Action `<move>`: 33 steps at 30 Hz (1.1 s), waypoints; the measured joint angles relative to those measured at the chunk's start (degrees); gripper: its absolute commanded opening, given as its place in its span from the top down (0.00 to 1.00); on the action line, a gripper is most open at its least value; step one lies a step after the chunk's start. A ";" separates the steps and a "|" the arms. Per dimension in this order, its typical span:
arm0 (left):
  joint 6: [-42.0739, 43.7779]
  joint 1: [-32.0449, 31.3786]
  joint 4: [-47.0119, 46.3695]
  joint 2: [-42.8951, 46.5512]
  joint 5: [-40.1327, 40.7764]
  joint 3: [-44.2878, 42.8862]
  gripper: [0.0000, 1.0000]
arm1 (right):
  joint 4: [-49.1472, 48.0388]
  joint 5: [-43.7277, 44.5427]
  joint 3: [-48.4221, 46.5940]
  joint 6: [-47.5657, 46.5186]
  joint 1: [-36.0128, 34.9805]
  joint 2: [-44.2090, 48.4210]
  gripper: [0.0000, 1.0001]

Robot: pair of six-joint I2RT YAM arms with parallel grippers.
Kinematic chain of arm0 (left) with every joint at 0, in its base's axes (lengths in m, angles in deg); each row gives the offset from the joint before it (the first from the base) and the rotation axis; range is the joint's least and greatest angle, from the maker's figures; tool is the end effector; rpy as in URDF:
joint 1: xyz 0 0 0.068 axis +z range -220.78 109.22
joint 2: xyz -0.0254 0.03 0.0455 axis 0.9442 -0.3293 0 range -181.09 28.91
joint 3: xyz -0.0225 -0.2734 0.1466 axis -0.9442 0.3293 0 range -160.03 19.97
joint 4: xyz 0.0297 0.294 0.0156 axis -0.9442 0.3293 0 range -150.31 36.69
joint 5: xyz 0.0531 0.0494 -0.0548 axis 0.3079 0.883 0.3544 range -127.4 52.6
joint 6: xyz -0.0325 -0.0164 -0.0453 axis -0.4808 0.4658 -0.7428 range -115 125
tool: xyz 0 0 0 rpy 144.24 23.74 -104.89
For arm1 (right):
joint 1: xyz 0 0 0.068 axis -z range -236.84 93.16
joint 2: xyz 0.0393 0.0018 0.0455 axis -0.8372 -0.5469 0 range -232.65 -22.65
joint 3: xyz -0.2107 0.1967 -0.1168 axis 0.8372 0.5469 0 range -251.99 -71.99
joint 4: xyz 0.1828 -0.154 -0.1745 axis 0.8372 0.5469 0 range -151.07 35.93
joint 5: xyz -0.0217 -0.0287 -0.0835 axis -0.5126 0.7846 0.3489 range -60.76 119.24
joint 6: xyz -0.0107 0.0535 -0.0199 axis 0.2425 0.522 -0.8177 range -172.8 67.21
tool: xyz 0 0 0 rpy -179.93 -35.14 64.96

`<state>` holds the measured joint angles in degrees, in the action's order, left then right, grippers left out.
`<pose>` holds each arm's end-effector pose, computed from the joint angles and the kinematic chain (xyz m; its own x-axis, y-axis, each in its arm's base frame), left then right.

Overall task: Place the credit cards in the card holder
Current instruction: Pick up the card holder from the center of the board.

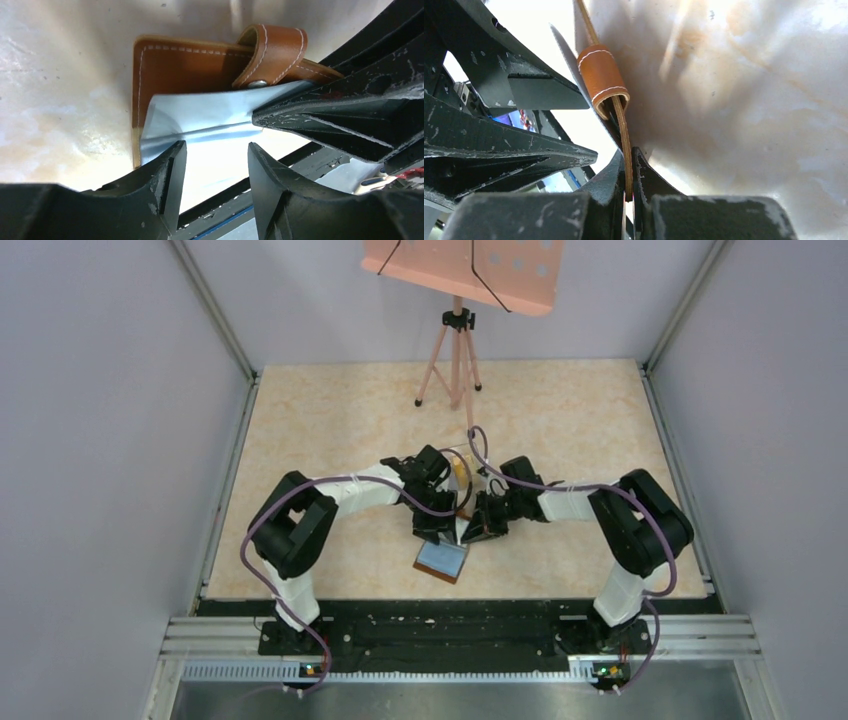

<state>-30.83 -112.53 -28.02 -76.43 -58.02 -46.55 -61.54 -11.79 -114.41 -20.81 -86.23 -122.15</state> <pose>0.2839 -0.2731 0.1695 -0.9869 0.1465 -0.0676 0.1612 0.8733 -0.4597 0.2753 0.1864 0.1209 -0.9799 -0.0932 -0.1764 -0.1955 0.6242 0.7564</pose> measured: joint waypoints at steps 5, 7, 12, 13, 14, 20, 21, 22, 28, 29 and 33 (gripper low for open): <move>0.00 0.20 -0.81 4.39 0.42 1.75 0.41 | 1.20 -0.87 -0.02 -0.92 0.68 4.00 1.00; -0.04 0.68 -2.01 7.26 0.24 3.04 0.39 | 2.03 -1.33 -0.02 -1.42 1.20 7.21 1.00; -0.28 4.11 -5.95 16.06 -1.03 7.48 0.37 | 5.29 -3.37 -0.02 -3.04 2.47 16.55 1.00; -0.20 5.03 -6.84 17.53 -1.29 8.22 0.36 | 6.01 -3.93 -0.04 -3.30 2.69 18.08 1.00; -0.04 5.77 -7.52 18.67 -1.55 8.72 0.36 | 6.91 -4.63 -0.04 -3.48 2.95 19.65 1.00; 2.67 7.74 -11.78 21.75 -5.40 10.03 0.36 | 11.61 -8.15 -1.14 -3.85 4.22 25.27 1.00; 3.06 7.78 -12.66 21.84 -6.58 10.14 0.36 | 12.20 -8.46 -1.44 -3.78 4.48 25.66 1.00; 3.32 7.82 -13.99 21.94 -8.46 10.49 0.37 | 12.68 -8.70 -1.70 -3.69 4.79 25.97 1.00; 3.08 7.91 -22.10 22.93 -20.68 14.40 0.40 | 13.86 -9.27 -3.85 -2.14 6.40 26.40 1.00; 2.97 7.91 -22.99 23.02 -22.12 14.80 0.44 | 13.97 -9.44 -4.26 -1.84 6.73 26.40 1.00; 1.97 7.98 -26.53 23.10 -28.35 15.98 0.89 | 13.77 -10.32 -5.70 -0.37 7.61 26.40 1.00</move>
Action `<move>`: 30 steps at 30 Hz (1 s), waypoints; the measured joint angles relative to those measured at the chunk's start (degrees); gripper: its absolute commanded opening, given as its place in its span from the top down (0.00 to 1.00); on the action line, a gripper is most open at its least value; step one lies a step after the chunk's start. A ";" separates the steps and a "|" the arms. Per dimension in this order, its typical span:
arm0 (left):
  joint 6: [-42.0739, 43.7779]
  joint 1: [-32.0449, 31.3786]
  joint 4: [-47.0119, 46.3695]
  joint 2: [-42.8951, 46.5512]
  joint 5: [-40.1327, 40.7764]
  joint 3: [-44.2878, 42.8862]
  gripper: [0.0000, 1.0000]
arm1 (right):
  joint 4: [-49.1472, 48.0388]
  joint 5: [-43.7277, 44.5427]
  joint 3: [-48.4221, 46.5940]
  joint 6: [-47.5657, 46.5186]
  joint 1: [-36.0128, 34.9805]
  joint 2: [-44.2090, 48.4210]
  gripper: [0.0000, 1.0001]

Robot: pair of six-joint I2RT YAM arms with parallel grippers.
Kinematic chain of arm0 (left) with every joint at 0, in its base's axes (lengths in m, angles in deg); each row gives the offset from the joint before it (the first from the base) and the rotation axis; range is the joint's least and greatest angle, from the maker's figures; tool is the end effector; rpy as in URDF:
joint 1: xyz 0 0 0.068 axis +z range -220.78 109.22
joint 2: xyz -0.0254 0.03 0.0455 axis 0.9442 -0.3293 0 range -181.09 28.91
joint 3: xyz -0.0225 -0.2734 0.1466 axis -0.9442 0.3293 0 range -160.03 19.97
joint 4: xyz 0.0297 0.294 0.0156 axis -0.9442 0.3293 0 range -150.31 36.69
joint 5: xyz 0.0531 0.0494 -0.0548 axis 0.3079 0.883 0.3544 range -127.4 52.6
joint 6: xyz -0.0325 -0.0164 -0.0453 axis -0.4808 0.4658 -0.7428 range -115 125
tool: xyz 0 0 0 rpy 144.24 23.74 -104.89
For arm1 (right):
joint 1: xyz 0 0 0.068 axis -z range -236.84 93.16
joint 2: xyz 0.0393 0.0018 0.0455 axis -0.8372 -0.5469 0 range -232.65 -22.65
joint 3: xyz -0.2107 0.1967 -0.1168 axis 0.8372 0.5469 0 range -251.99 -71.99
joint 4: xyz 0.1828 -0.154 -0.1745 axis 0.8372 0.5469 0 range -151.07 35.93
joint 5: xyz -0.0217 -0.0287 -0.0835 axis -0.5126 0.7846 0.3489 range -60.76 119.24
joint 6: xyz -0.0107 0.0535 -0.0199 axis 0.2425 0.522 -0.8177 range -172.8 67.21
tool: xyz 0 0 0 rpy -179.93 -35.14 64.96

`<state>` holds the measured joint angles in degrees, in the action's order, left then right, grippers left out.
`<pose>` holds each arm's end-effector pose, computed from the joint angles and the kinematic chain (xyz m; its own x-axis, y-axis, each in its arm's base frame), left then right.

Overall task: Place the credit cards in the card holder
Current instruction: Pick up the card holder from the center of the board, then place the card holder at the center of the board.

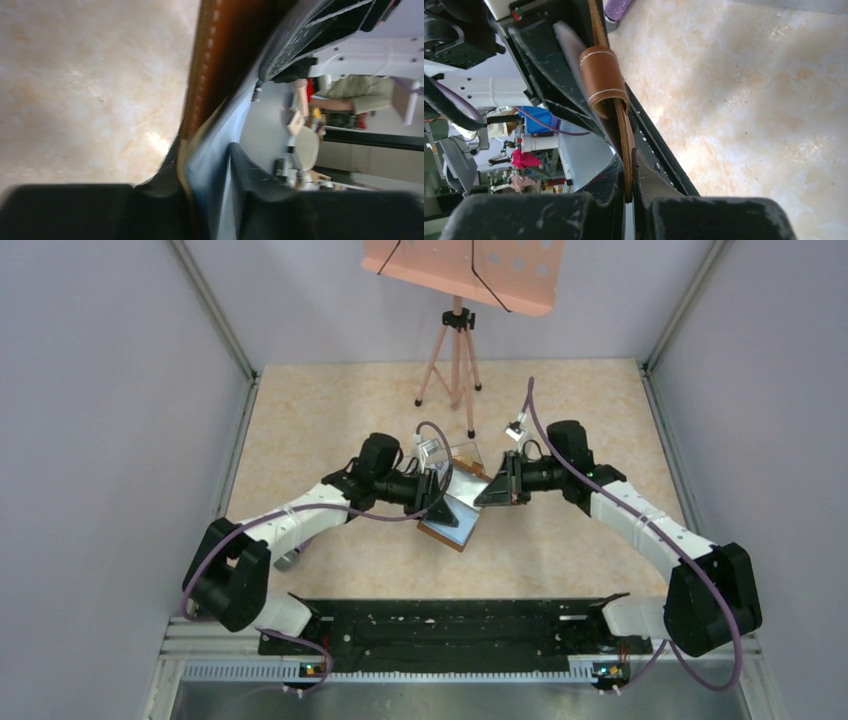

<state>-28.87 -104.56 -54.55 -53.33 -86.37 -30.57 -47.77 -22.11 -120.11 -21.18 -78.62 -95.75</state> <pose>0.2571 -0.2099 0.2557 -0.9005 0.1622 -0.4035 0.4347 0.3650 -0.8233 0.2580 0.1381 0.2772 -0.9099 -0.0109 -0.4148 -0.3805 0.4207 0.8236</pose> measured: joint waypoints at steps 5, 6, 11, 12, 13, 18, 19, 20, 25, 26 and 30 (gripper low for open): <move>-0.11 0.11 -1.31 0.26 -4.07 0.00 1.00 | -0.61 -2.23 -0.74 2.25 0.90 0.09 1.00; 0.07 0.09 -1.14 0.39 -4.04 -0.13 1.00 | -0.92 -2.93 -0.72 3.04 1.05 0.09 1.00; 2.08 0.04 0.42 1.77 -2.86 -1.81 1.00 | -6.03 -6.88 0.13 8.52 2.14 0.42 1.00; 2.56 0.00 0.59 2.14 -2.62 -1.97 1.00 | -7.02 -7.50 0.28 9.35 2.25 0.59 1.00; 3.10 -0.02 0.68 2.64 -2.54 -2.05 1.00 | -8.04 -8.24 0.50 10.16 2.40 0.79 1.00; 7.17 -0.24 0.68 6.25 -2.60 -2.08 1.00 | -13.18 -11.93 1.16 13.51 2.47 1.70 1.00; 8.15 -0.28 0.66 7.10 -2.75 -2.08 1.00 | -14.43 -12.74 1.42 14.19 2.47 1.90 1.00; 9.01 -0.42 0.63 8.02 -3.06 -2.05 1.00 | -15.74 -13.60 1.77 14.91 2.47 2.10 1.00; 11.80 -0.92 -2.25 12.07 -5.86 0.02 1.00 | -21.07 -18.03 2.75 18.16 2.40 2.34 1.00; 12.00 -0.98 -3.28 12.61 -6.62 0.48 1.00 | -21.57 -18.80 2.75 18.60 2.40 2.34 1.00; 12.24 -1.14 -4.59 13.22 -8.50 0.57 1.00 | -23.23 -20.46 2.75 20.06 2.36 2.34 0.74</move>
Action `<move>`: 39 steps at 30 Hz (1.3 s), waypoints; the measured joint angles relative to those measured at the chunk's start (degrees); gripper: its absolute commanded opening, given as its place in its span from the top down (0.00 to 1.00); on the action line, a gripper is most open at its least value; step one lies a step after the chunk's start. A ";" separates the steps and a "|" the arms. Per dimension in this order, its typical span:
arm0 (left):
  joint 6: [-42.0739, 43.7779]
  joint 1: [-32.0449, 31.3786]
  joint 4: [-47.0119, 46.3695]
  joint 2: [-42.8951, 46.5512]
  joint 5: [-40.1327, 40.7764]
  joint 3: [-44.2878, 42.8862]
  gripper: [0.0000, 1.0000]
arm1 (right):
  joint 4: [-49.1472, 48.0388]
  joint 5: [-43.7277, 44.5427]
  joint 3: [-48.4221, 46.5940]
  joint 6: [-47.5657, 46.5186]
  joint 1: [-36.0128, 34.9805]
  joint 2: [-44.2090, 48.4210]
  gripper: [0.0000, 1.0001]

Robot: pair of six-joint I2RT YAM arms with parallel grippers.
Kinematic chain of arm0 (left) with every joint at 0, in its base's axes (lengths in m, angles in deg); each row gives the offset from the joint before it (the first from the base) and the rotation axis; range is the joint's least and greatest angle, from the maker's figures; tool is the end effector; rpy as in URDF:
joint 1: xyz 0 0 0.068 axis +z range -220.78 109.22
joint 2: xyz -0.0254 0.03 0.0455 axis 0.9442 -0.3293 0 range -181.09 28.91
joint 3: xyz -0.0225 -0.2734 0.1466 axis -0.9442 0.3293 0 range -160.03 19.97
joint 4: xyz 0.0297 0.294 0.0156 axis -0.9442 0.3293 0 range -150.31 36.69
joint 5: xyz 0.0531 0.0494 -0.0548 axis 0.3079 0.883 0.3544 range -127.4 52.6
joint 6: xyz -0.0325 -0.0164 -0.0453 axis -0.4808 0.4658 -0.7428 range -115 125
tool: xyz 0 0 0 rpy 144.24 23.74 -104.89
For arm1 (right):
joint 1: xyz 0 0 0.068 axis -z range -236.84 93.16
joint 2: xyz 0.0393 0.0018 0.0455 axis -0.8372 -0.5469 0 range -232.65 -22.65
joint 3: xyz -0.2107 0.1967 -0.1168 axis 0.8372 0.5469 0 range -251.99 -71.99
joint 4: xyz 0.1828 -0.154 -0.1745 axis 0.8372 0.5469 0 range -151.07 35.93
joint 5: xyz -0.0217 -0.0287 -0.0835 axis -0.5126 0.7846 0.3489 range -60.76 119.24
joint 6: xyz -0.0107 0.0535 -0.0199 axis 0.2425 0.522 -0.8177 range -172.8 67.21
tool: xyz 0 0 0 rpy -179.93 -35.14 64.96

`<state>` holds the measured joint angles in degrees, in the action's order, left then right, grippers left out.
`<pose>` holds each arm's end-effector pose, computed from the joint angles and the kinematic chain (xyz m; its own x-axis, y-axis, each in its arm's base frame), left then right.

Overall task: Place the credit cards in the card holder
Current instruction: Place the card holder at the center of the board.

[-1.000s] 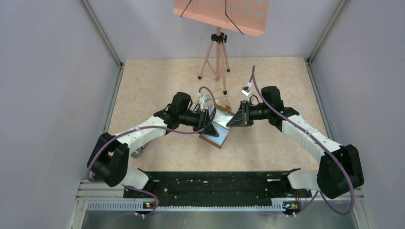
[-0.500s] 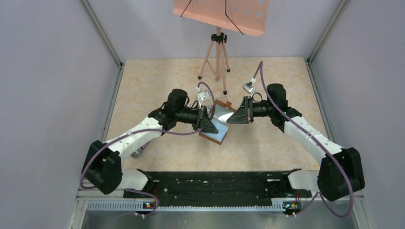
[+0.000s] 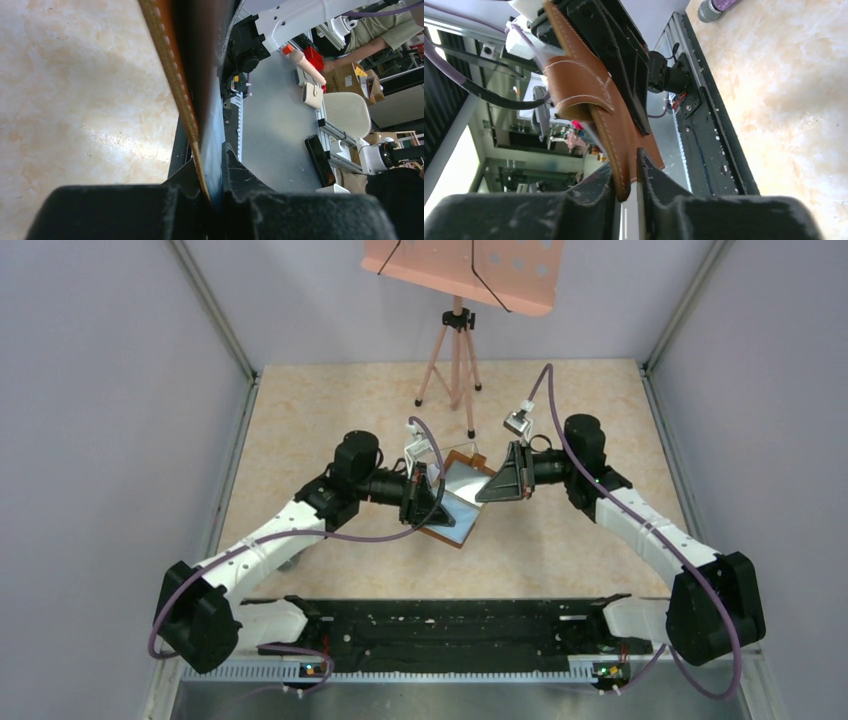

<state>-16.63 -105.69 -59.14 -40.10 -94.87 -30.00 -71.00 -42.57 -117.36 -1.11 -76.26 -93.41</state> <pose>0.2155 -0.1933 0.3284 -0.6159 0.1880 -0.7651 0.7848 0.0618 -0.6166 0.2547 0.1317 0.3101 -0.9149 -0.0628 -0.3987 -0.4024 0.0634 0.9133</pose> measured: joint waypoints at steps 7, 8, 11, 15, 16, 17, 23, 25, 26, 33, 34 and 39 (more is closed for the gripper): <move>1.92 0.11 3.96 -0.46 -1.16 -2.58 1.00 | 4.24 1.40 -0.76 -1.33 0.07 -0.02 0.50; 2.27 0.11 4.57 -0.79 -1.33 -3.06 1.00 | 5.79 1.75 -1.36 -2.25 0.09 -0.02 0.49; 3.76 0.00 6.99 -1.68 -1.64 -4.09 1.00 | 11.69 3.02 -4.46 -6.14 0.09 -0.35 0.45; 5.84 -0.55 10.10 -1.79 -1.70 -4.26 1.00 | 18.25 4.42 -9.22 -11.32 0.09 -1.16 0.44; 6.29 -0.61 10.71 -1.79 -1.70 -4.33 1.00 | 19.52 4.61 -10.23 -12.41 0.09 -1.44 0.45; 6.75 -0.68 11.39 -1.79 -1.70 -4.42 1.00 | 20.44 4.70 -10.78 -13.22 0.09 -1.68 0.46; 8.44 -1.11 15.13 -2.67 -1.84 -6.19 1.00 | 25.94 4.55 -13.05 -17.68 -0.74 -4.02 0.54; 8.94 -1.29 16.09 -2.91 -1.81 -6.40 1.00 | 27.47 4.48 -13.31 -18.71 -1.86 -4.52 0.66; 9.27 -1.38 16.57 -2.93 -1.84 -6.40 1.00 | 27.91 4.44 -13.38 -19.17 -2.56 -4.74 0.74; 11.65 -1.49 17.62 -2.69 -1.68 -6.45 1.00 | 24.04 1.64 -13.00 -16.57 -4.42 -5.27 1.00; 12.02 -1.44 17.59 -2.45 -1.68 -6.45 1.00 | 21.64 0.83 -12.31 -14.99 -4.42 -5.27 1.00; 13.16 -1.70 17.14 -0.44 -1.64 -6.08 1.00 | 6.21 -2.86 -7.69 -3.48 -4.44 -5.27 1.00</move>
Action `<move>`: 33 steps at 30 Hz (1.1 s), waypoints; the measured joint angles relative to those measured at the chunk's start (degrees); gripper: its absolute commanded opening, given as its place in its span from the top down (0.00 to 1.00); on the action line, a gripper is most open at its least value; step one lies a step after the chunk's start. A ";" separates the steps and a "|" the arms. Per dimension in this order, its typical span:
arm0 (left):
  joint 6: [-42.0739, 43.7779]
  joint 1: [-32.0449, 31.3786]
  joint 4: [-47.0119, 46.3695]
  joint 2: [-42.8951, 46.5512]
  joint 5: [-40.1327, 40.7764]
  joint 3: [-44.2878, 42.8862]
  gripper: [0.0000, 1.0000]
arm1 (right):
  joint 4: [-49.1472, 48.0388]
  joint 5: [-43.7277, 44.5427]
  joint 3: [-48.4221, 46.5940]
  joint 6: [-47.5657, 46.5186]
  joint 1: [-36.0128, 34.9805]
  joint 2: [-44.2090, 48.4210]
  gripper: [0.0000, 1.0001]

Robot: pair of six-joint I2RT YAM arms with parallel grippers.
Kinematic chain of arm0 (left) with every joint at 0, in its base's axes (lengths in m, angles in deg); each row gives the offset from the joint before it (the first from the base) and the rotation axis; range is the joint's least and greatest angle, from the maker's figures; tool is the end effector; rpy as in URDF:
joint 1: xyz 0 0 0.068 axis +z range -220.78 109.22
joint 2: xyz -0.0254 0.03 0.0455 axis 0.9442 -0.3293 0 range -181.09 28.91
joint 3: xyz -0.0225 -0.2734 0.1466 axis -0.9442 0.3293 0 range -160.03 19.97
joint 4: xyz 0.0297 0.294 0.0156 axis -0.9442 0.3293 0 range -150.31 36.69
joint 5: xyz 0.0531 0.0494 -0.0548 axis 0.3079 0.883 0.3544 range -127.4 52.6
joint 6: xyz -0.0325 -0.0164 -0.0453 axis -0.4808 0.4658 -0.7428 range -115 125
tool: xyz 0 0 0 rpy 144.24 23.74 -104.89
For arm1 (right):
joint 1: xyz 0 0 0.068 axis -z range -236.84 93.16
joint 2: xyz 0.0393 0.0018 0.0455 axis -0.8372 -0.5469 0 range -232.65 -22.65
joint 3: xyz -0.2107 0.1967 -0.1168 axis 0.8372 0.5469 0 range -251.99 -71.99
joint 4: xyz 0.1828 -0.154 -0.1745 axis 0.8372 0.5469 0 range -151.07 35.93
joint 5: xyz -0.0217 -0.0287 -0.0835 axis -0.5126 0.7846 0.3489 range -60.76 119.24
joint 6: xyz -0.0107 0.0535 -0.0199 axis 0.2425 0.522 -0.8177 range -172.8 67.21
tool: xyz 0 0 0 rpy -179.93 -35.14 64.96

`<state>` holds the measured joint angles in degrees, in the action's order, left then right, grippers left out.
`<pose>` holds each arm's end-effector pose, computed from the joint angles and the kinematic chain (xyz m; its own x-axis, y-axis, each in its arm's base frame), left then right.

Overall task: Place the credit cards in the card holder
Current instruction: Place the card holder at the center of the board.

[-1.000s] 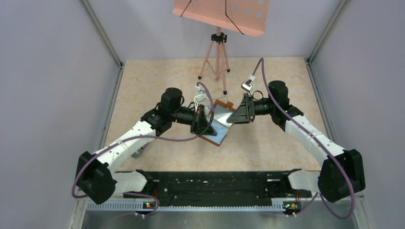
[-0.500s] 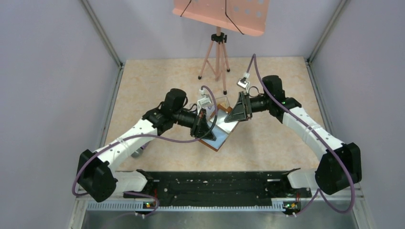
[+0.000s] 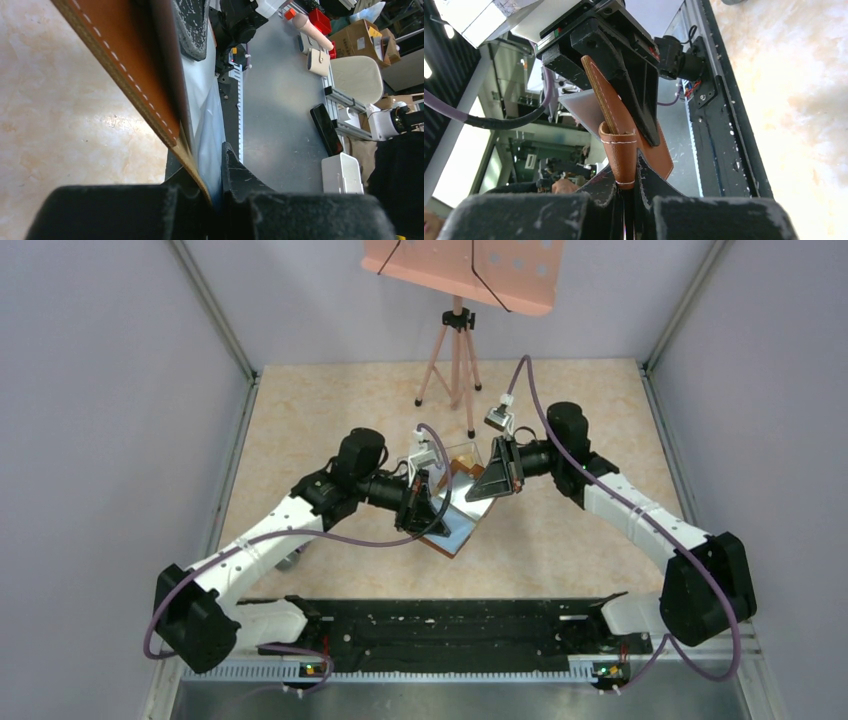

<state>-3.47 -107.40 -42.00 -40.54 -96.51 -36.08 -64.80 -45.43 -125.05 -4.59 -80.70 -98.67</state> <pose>0.2052 -0.1971 0.3406 -0.5486 0.3135 -0.7751 0.8204 0.0229 -0.5714 0.2669 0.1619 0.3252 -0.9014 -0.1831 -0.3923 -0.4016 0.0150 0.9157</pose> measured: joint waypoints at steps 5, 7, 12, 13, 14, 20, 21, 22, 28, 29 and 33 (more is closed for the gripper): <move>0.50 -0.37 -3.37 2.49 0.17 1.70 0.93 | -8.72 -1.75 1.68 6.97 -0.09 0.02 1.00; 0.57 -0.42 -5.09 3.56 0.13 2.36 1.00 | -11.96 -2.32 2.03 9.55 -0.24 0.02 1.00; 0.22 -0.72 -7.87 4.44 -0.68 2.51 1.00 | -18.62 -3.50 2.08 15.08 -0.42 0.28 0.83; 0.24 -0.90 -8.09 4.42 -0.68 2.49 1.00 | -19.30 -3.50 2.08 15.76 -0.44 0.31 0.78; 0.33 -1.01 -8.22 4.31 -0.68 2.49 1.00 | -19.85 -3.50 2.08 16.37 -0.57 0.31 0.75; 0.74 -2.29 -8.37 3.28 -0.70 1.38 1.00 | -20.74 -3.34 1.99 18.08 -1.20 0.31 0.71; 0.74 -2.51 -8.33 3.06 -0.70 1.14 1.00 | -20.76 -3.32 1.97 18.08 -1.46 0.31 0.72; 0.74 -2.67 -8.22 2.84 -0.79 0.90 1.00 | -20.76 -3.23 1.95 18.18 -1.86 0.28 0.72; 0.72 -2.97 -7.15 2.38 -1.95 0.11 1.00 | -23.17 -3.48 1.95 20.87 -2.67 0.11 0.98; 0.72 -3.02 -7.06 2.32 -1.95 0.00 1.00 | -24.02 -3.50 1.92 21.44 -2.69 0.07 1.00; 1.14 -3.19 -6.88 2.45 -1.92 -0.31 1.00 | -26.71 -4.26 1.97 23.47 -2.69 -0.76 1.00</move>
<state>-2.33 -110.59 -48.89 -38.09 -98.44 -36.38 -91.51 -49.69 -123.08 18.89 -83.39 -99.44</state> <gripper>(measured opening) 0.121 0.029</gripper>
